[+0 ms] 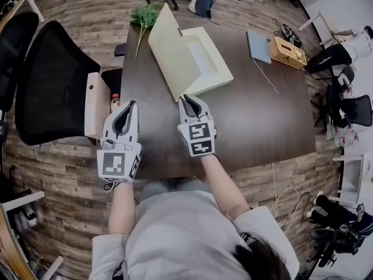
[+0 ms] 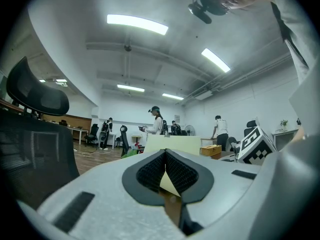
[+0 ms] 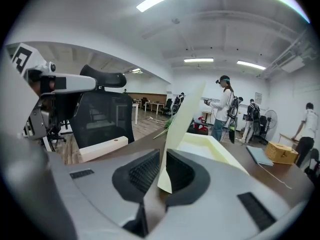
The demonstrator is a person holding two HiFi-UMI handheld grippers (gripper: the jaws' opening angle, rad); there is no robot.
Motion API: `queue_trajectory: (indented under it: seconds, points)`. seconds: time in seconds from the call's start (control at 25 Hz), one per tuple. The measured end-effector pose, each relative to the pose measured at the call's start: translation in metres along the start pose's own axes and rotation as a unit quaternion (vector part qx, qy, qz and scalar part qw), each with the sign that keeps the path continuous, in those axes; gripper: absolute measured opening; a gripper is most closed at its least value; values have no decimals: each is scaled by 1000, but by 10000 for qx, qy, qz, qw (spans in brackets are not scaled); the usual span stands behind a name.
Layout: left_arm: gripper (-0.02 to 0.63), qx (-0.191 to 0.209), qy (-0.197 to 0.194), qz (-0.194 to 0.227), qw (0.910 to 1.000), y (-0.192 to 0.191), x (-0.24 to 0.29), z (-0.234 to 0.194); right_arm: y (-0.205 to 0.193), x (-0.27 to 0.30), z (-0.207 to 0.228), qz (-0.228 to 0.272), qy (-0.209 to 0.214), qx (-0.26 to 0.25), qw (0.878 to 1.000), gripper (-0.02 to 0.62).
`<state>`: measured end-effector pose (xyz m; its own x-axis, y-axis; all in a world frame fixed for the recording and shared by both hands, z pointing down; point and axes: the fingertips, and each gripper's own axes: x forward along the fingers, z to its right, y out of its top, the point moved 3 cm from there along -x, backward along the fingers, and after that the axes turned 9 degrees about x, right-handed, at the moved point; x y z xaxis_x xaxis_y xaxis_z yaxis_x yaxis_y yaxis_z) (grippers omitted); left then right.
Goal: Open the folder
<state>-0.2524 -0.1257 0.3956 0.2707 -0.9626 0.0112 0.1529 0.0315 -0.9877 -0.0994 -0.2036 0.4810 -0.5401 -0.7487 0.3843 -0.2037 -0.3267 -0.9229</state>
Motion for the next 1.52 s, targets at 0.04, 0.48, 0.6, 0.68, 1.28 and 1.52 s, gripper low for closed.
queue_trajectory:
  seconds: [0.04, 0.48, 0.6, 0.68, 1.28, 1.52]
  points:
    - [8, 8, -24, 23, 10000, 2, 1, 3, 3, -5, 1, 67, -7, 34, 10000, 17]
    - [8, 101, -192, 196, 9996, 30, 2, 41, 28, -62, 25, 663, -86, 392, 9970, 15]
    - [8, 108, -215, 225, 9995, 36, 1, 50, 31, -79, 31, 775, -137, 425, 9960, 15]
    - [8, 113, -218, 238, 9994, 40, 0, 56, 32, -90, 36, 848, -161, 431, 9953, 15]
    - [8, 144, -168, 320, 9992, 61, -8, 88, 51, -160, 58, 1382, -278, 312, 9895, 17]
    - [8, 190, -132, 362, 9991, 70, -12, 100, 58, -186, 66, 1593, -259, 341, 9863, 17]
